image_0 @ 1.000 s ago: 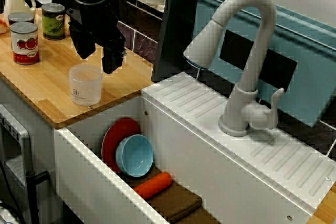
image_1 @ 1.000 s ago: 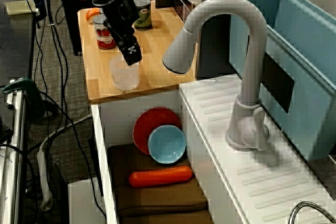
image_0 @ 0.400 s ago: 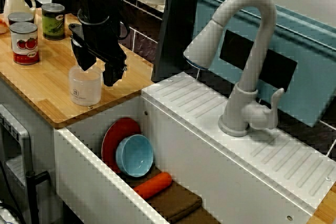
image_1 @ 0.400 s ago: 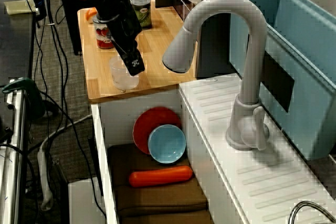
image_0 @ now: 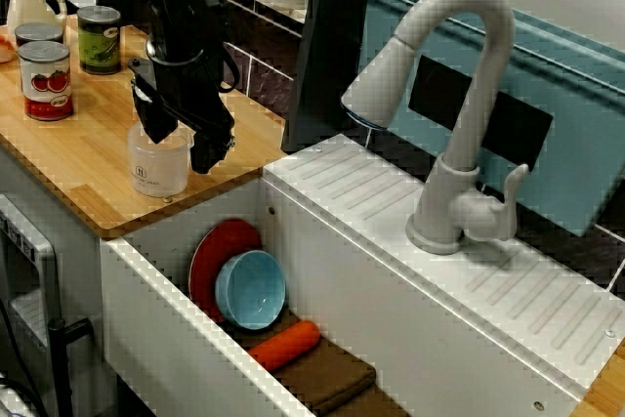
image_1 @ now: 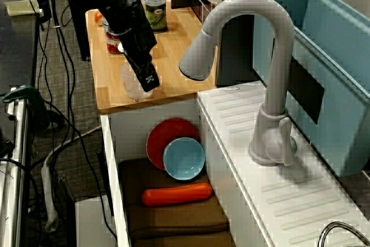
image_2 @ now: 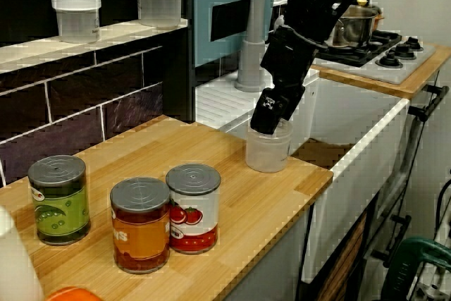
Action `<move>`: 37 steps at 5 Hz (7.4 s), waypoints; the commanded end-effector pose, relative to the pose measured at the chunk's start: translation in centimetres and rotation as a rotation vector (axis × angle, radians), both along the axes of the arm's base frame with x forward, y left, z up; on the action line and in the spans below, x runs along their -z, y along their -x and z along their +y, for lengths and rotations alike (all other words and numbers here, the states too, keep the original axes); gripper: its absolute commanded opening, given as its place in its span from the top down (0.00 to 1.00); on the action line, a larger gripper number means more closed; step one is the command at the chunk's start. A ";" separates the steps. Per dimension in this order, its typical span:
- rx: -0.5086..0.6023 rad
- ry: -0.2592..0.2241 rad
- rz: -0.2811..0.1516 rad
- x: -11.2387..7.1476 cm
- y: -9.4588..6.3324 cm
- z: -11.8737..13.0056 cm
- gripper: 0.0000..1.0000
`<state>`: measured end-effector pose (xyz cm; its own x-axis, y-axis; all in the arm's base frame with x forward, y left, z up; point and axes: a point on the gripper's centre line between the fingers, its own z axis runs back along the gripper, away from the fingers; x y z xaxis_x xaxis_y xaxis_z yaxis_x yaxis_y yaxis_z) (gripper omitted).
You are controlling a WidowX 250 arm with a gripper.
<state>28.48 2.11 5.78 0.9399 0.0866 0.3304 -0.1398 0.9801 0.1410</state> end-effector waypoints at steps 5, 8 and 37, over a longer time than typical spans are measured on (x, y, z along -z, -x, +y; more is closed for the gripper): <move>-0.003 -0.043 -0.016 -0.3 1.5 2.2 1.00; -0.159 0.064 0.013 -6.6 -0.4 8.6 1.00; -0.393 0.107 0.101 -8.6 1.1 17.9 0.00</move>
